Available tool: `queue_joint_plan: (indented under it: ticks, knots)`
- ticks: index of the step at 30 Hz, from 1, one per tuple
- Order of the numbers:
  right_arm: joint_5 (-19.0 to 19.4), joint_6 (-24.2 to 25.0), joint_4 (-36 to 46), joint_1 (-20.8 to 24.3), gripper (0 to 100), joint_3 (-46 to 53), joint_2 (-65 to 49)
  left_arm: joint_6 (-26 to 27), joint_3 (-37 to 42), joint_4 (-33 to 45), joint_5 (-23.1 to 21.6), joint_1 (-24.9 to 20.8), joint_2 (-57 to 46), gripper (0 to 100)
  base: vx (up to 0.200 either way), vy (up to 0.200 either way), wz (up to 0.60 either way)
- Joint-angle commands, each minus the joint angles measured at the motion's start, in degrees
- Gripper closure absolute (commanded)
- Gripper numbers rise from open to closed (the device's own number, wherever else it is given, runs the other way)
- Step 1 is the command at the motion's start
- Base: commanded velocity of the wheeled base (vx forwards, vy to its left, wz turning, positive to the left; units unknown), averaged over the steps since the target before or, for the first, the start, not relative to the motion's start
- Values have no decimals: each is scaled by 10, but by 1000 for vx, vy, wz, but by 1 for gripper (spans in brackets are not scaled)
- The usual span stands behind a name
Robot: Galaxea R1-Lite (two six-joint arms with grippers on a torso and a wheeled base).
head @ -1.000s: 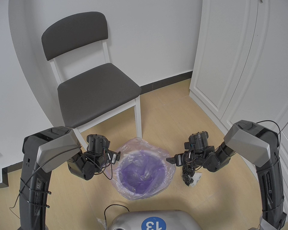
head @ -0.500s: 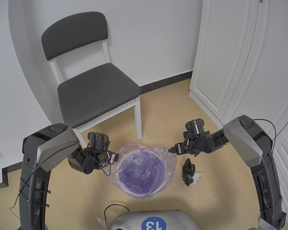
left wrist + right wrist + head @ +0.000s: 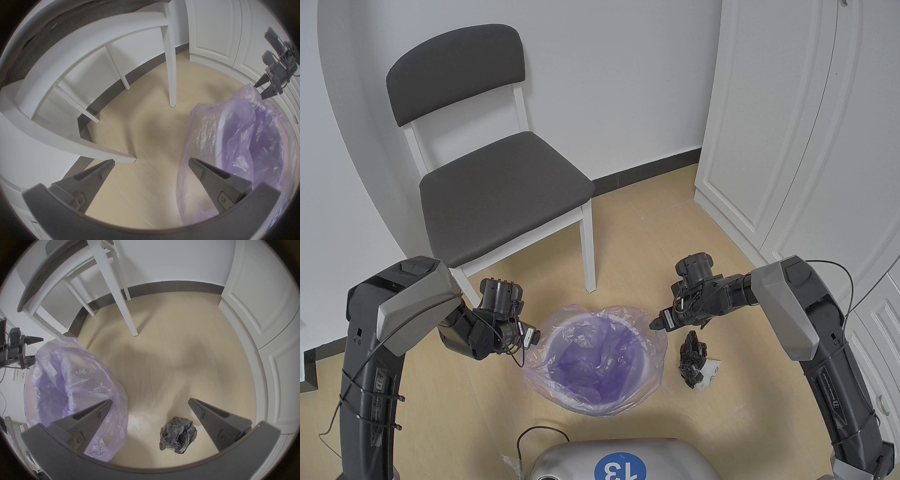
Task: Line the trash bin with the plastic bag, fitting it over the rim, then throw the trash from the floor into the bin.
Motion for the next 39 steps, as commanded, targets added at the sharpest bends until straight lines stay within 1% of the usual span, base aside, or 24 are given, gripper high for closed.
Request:
queue_joint_plan:
  ticks: [1, 10, 14, 19, 23, 25, 26, 27, 28, 30, 35, 37, 38, 39]
  knots:
    - [-1, 1, 0, 1, 0, -2, 26, 0, 6, -8, 0, 1, 11, 0, 0, 0, 0]
    - [0, 2, 2, 3, 0, -2, 26, -1, 45, -9, -6, 2, 5, 0, 0, 0, 0]
    - [4, -1, -3, 3, 0, -2, 30, -2, 48, -3, -5, 3, 5, 0, 0, 0, 0]
    - [0, -2, -36, 3, 0, -2, 41, 6, 24, 0, 5, 17, 21, 0, 0, 0, 0]
    - [-5, -1, -42, 1, 0, -2, 46, 6, -2, 0, 6, 21, 28, 0, 0, 0, 0]
    - [-6, 1, -51, 1, 0, -2, 46, -1, -32, -3, 21, 23, 43, 0, 0, 0, 0]
    - [-6, 1, -51, 1, 0, -2, 46, -1, -32, -3, 21, 23, 43, 0, 0, 0, 0]
    - [-6, 5, -62, 1, 0, -2, 44, -4, -53, -9, 48, 23, 53, 0, 0, 0, 0]
    - [-6, 7, -65, 0, 0, -2, 44, -9, -59, -12, 61, 22, 57, 0, 0, 0, 0]
    - [-12, 22, -72, -1, 0, -2, 39, -21, -52, -28, 72, 19, 56, 0, 0, 0, 0]
    - [-26, 83, -123, -5, 0, -2, 26, -33, -19, -83, 70, 14, 48, 0, 0, 0, 0]
    - [-41, 109, -143, -6, 0, -2, 26, -37, 3, -109, 70, 12, 40, 0, 0, 0, 0]
    - [-41, 109, -143, -6, 0, -2, 26, -37, 3, -109, 70, 12, 40, 0, 0, 0, 0]
    - [-65, 135, -152, -5, 0, -2, 25, -43, 39, -130, 70, 11, 24, 0, 0, 0, 0]
